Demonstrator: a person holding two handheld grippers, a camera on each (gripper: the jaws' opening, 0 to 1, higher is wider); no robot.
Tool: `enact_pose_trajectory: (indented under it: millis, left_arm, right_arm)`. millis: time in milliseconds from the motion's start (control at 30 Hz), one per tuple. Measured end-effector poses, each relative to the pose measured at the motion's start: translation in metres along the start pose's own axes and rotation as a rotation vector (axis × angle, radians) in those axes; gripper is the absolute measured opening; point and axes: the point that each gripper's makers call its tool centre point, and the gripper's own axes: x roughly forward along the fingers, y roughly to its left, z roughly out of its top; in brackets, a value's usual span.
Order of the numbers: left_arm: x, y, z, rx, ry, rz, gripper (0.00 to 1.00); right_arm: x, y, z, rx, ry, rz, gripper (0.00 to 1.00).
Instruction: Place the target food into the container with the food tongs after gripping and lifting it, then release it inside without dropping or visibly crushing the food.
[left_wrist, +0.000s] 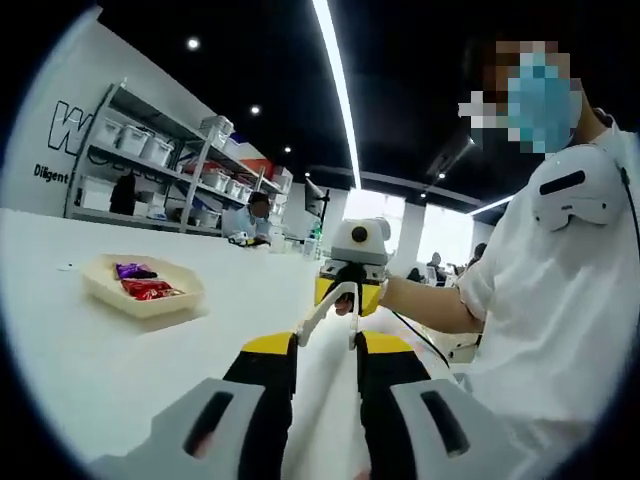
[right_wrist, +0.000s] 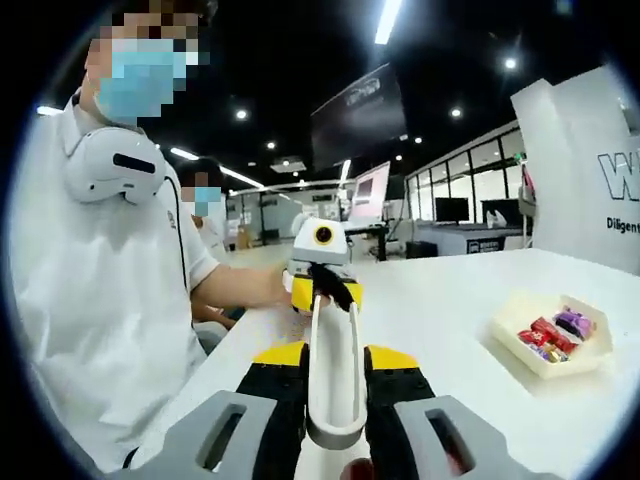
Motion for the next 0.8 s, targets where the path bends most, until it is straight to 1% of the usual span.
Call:
enact_pose_trajectory:
  millis: [167, 267, 333, 400, 533, 633, 733, 800]
  left_arm:
    - [0.000, 0.003, -0.006, 0.024, 0.044, 0.010, 0.22]
    - [0.001, 0.005, -0.014, 0.042, 0.085, 0.022, 0.22]
    - [0.001, 0.006, -0.017, 0.048, 0.102, 0.027, 0.22]
    - [0.002, 0.006, -0.022, 0.056, 0.123, 0.030, 0.23]
    - [0.002, 0.007, -0.026, 0.054, 0.140, 0.035, 0.24]
    - [0.003, 0.008, -0.032, 0.065, 0.168, 0.035, 0.25]
    - [0.003, 0.009, -0.033, 0.071, 0.178, 0.037, 0.25]
    - [0.004, 0.011, -0.037, 0.086, 0.206, 0.044, 0.25]
  right_arm:
    - [0.000, -0.001, -0.008, -0.006, 0.025, -0.001, 0.14]
    - [0.002, -0.003, -0.016, -0.018, 0.050, -0.002, 0.13]
    - [0.003, -0.004, -0.022, -0.024, 0.068, 0.000, 0.13]
    - [0.003, -0.005, -0.026, -0.028, 0.073, 0.004, 0.13]
    - [0.003, -0.005, -0.030, -0.027, 0.078, 0.011, 0.13]
    - [0.003, -0.005, -0.034, -0.032, 0.084, 0.019, 0.13]
    - [0.002, -0.006, -0.036, -0.030, 0.075, 0.022, 0.13]
    - [0.002, -0.007, -0.038, -0.040, 0.079, 0.022, 0.13]
